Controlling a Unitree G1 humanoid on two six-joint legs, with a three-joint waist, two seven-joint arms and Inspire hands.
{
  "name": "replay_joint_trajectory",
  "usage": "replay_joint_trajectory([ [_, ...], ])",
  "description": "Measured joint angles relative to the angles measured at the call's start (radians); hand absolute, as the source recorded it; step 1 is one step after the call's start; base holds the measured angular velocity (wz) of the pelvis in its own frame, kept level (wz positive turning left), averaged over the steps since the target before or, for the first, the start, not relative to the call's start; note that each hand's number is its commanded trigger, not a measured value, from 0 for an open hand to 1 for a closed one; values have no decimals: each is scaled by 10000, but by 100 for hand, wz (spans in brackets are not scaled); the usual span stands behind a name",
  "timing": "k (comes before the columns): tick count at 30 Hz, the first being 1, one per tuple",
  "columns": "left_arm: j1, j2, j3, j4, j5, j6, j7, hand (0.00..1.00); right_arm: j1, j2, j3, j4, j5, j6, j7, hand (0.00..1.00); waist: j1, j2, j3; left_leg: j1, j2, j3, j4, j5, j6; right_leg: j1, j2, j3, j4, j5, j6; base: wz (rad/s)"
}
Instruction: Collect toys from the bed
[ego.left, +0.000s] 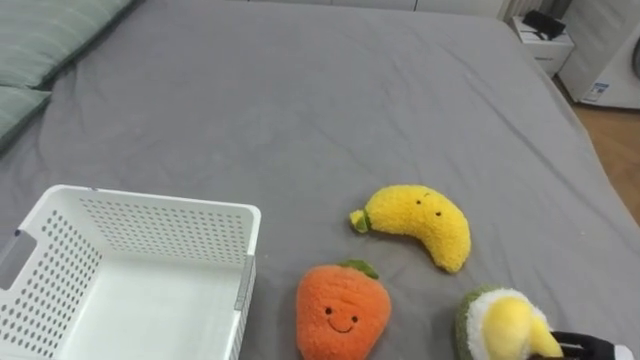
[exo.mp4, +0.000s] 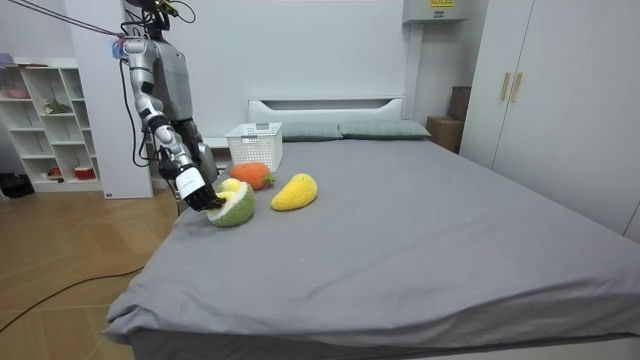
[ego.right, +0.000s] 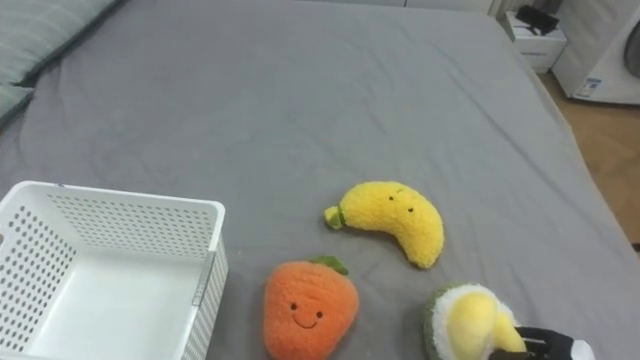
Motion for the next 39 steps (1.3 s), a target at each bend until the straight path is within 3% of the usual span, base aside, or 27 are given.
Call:
replay_joint_trajectory([
  [10, 4, 1, 2, 3, 9, -10, -5, 0, 168, 0, -34, 2, 372, -95, 2, 100, 20, -37, 26, -6, -48, -159, 37, 7, 15, 80, -57, -89, -5, -29, 32, 4],
  [17, -31, -6, 160, -84, 6, -9, -59, 0, 176, -4, -43, -159, 337, -121, 15, 100, -6, -99, -17, 3, -63, -163, -1, 16, 29, 69, -59, -71, 13, -25, 31, 0],
  [20, -44, 19, 199, -121, 0, -12, -59, 0, 361, -3, -34, -1237, 261, -31, 232, 100, -68, -108, -18, 10, -77, -111, -6, 26, 44, 50, -79, -49, 30, -25, 36, -3],
  [24, -51, -5, 207, -291, 2, -51, -57, 0, 566, -3, -36, -3947, -338, 106, 453, 100, -237, -146, -19, 10, -80, 10, -21, 47, 69, -31, -86, 30, 87, -27, 45, -3],
  [27, -72, -11, 206, -308, 1, -149, -40, 0, 574, -51, -61, -5368, -456, 41, 426, 100, -305, -222, -55, 63, -71, 49, -30, 47, 68, -3, -79, 64, 89, -26, 45, -4],
  [34, -275, -40, 204, -221, -188, -186, -39, 0, 610, -55, -50, -7832, -475, 49, 467, 100, -197, -361, -6, 146, -83, 99, -91, 46, 70, -11, -79, 184, 55, -20, 75, -4],
  [39, -365, -56, 171, -219, -199, -236, -38, 0, 594, -58, 9, -9651, -878, 68, 769, 100, -191, -267, 3, 49, -81, 100, -93, 44, 73, -92, -78, 194, 178, -17, 78, 0],
])
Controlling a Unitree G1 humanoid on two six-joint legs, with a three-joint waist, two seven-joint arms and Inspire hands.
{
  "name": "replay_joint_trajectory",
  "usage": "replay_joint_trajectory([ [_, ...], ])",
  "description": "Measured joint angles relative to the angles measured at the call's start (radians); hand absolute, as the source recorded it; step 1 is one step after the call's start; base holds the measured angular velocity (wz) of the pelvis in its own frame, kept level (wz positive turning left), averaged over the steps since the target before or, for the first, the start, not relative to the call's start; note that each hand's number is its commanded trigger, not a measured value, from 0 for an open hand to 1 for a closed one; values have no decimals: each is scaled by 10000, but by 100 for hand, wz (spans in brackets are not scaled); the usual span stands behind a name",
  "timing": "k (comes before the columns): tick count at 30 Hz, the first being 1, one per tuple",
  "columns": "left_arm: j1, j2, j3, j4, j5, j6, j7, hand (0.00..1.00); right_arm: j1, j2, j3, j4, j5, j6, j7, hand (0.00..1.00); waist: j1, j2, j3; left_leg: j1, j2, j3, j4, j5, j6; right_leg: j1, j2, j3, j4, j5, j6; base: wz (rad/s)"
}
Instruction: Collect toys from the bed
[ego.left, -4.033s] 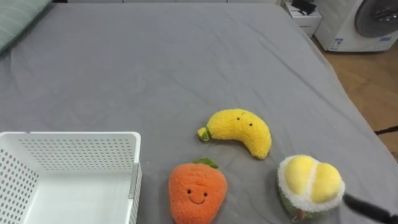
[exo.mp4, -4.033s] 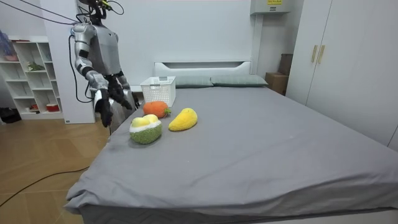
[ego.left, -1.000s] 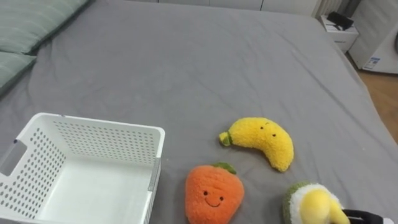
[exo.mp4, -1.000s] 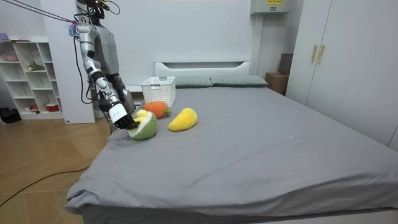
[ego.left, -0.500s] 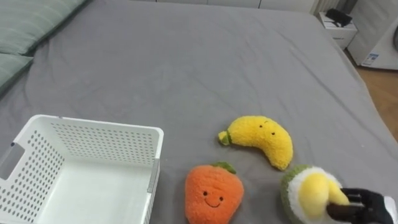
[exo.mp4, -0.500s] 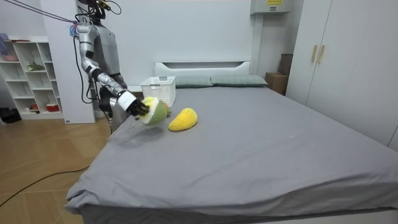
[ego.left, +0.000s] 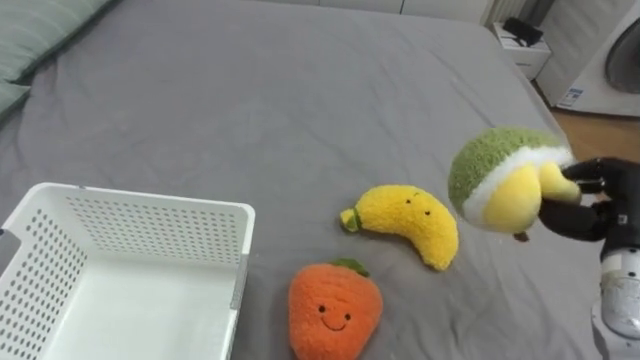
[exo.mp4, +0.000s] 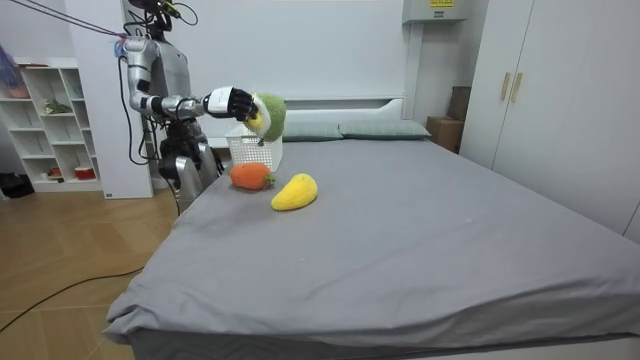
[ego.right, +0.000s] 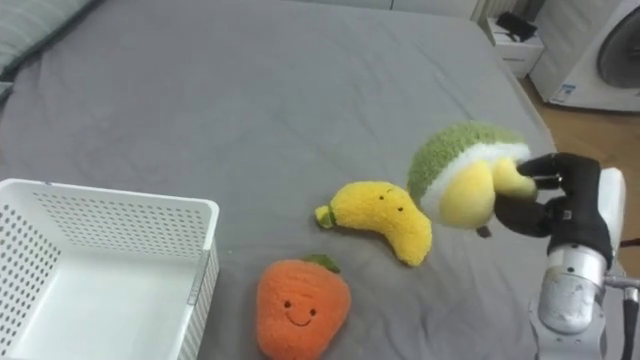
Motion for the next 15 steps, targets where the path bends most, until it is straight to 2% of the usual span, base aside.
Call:
replay_joint_trajectory([
  [2, -5, -2, 1, 21, 0, -35, 5, 0, -37, -22, 70, -609, -9, 27, 28, 100, 70, 35, 1, -70, 3, 13, 3, 0, 0, -29, 5, -3, 17, 0, -1, 0],
  [6, -7, -1, -5, 365, 1, -125, 88, 0, -112, -344, 675, -1188, 8, 76, 375, 100, 297, -17, -6, -69, 3, 24, 5, 0, 0, -105, 11, -16, 25, 3, -4, 0],
  [11, -50, 1, -50, 606, 116, -136, 71, 0, -719, -349, 1618, -1253, -272, 246, 1142, 100, 691, -151, 40, -225, -6, -30, 47, 12, 19, -97, -30, -148, 22, 5, -3, 5],
  [15, -140, -3, -54, 606, 112, -139, -23, 0, -1031, -350, 2184, -1240, -406, 270, 1723, 100, 985, -199, 41, -241, -27, -166, 56, 19, 29, -69, -59, -318, -3, 6, 0, 13],
])
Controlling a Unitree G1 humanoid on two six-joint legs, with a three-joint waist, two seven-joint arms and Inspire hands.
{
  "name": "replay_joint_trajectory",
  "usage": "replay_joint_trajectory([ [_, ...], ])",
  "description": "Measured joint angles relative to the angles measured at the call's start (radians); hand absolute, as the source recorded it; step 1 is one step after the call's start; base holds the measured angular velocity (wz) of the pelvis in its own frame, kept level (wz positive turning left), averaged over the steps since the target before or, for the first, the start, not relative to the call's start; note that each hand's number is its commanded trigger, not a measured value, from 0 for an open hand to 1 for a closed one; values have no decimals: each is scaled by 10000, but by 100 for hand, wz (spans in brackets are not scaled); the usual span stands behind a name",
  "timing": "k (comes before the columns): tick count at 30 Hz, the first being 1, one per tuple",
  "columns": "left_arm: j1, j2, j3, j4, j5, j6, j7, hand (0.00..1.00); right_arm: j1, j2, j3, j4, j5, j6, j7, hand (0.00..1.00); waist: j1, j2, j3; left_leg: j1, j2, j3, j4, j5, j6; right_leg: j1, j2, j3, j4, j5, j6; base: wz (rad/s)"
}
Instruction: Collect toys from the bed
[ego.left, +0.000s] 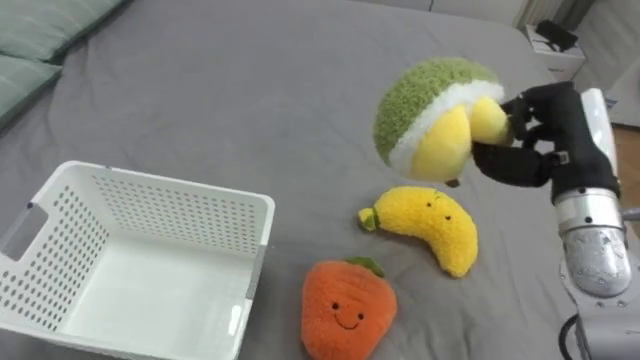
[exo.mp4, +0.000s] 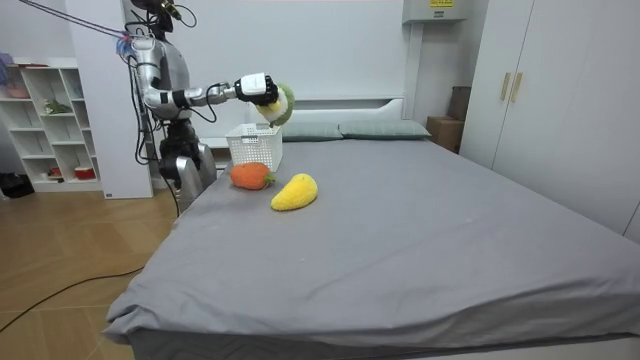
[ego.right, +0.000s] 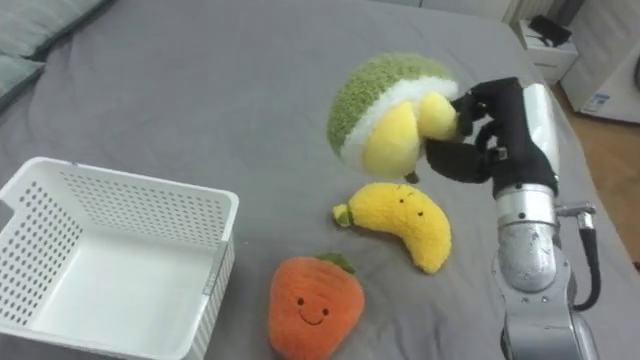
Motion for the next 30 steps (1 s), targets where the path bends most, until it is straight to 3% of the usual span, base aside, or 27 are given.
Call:
replay_joint_trajectory([
  [5, -91, -59, -5, -29, 1, 5, -25, 0, -93, 4, 612, -2, -15, 23, 632, 100, 286, -29, -3, -171, -24, -387, 61, 21, 34, 52, -84, -348, -36, -13, 24, 22],
  [8, -188, -61, -234, -359, 9, 60, -28, 0, -402, 25, 1090, -14, -333, 387, 1103, 100, 420, -28, 1, -460, -53, -571, 183, 42, 62, -126, -127, -512, 13, -16, 34, 17],
  [15, -460, -117, -350, -376, 18, 68, -27, 0, -867, 324, 1933, -202, -820, 642, 1803, 100, 995, -134, -38, -550, -64, -687, 198, 62, 66, -167, -122, -623, 26, -12, 28, 4],
  [22, -755, -114, -906, -399, 21, 76, -98, 0, -1126, 949, 3217, -194, -1080, 724, 2535, 100, 1534, -57, 28, -725, -101, -931, 195, 63, 77, -226, -145, -822, 27, 7, 45, 8],
  [28, -1059, -90, -1365, -411, 25, 187, -182, 0, -1630, 1024, 4308, -111, -1029, 1037, 2838, 100, 2030, -47, 68, -779, -175, -1118, 191, 120, 116, -223, -227, -1078, 13, 13, 61, 11],
  [29, -1084, -86, -1399, -410, 23, 188, -185, 0, -1656, 1041, 4382, -111, -1031, 1049, 2853, 89, 2052, -73, 63, -780, -183, -1140, 191, 129, 121, -221, -234, -1091, 12, 16, 67, 9],
  [30, -1113, -76, -1426, -408, 23, 190, -187, 0, -1731, 1070, 4562, -110, -1031, 1095, 2925, 62, 2085, -83, 85, -781, -192, -1147, 190, 135, 129, -219, -238, -1095, 12, 23, 78, 5],
])
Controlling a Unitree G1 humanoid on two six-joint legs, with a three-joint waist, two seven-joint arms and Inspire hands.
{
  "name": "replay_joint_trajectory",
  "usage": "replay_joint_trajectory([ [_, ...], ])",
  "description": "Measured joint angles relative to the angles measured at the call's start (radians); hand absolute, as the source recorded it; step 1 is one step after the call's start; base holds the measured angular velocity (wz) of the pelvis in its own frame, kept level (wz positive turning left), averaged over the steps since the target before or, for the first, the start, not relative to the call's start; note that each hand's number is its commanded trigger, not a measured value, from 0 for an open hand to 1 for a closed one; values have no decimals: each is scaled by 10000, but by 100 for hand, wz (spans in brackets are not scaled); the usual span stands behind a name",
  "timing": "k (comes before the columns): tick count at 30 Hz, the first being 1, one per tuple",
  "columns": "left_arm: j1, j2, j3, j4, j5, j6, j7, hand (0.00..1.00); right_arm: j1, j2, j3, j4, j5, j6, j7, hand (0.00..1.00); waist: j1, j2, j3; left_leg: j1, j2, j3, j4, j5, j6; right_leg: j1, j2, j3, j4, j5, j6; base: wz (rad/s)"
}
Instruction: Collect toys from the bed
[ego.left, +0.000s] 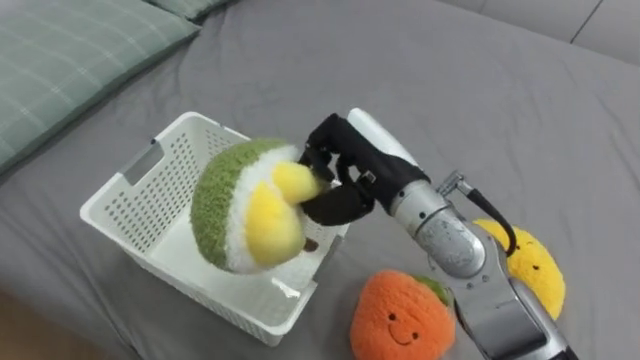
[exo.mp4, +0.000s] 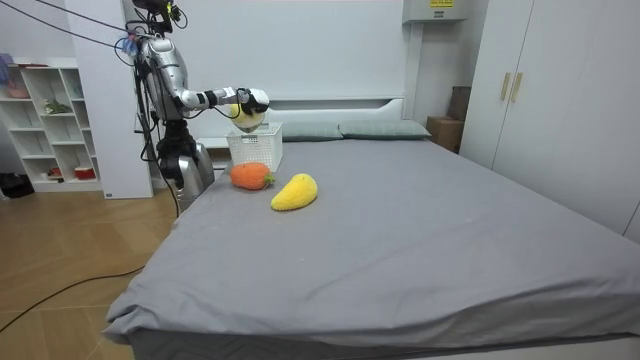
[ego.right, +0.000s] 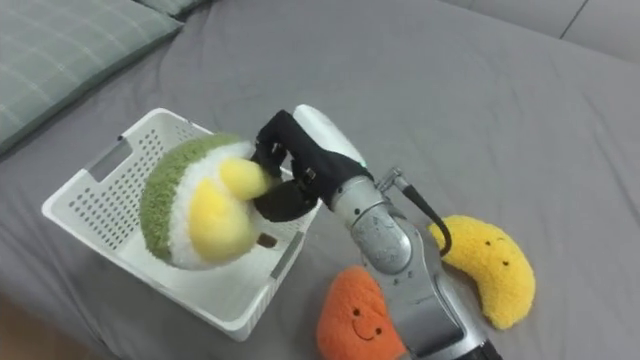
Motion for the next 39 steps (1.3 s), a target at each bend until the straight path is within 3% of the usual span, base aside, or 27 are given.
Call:
replay_joint_trajectory([
  [1, -27, 14, -3, 2, 1, 2, -4, 0, -38, 54, 131, 0, -1, 5, 107, 4, 22, -17, 17, -15, -6, 0, 0, 5, 9, -1, 6, -8, -5, 7, 11, 0],
  [2, -32, 22, -22, 1, -1, 2, -6, 0, -42, 71, 195, 0, 2, 5, 160, 0, 24, -14, 22, -14, -9, 1, -1, 7, 12, -2, 10, -5, -8, 11, 17, 0],
  [10, -164, 53, -107, 17, -141, -22, -7, 0, -24, 230, 485, 387, 394, 3, 801, 0, 43, -18, 25, 26, -36, 16, -31, 28, 48, 27, 8, 20, -7, 41, 59, 0],
  [22, -317, 65, -102, 17, -119, 9, 18, 0, -1, 187, 429, 787, 391, 15, 631, 0, -175, -13, 26, -61, -37, 4, 26, 27, 51, -28, -16, 9, -12, 43, 61, 0],
  [39, -320, 59, -87, 35, -127, 21, 9, 0, 5, 176, 359, 786, 407, 13, 542, 0, -171, 99, -20, -35, -43, 5, 21, 32, 54, -7, 10, 12, -4, 44, 60, 0],
])
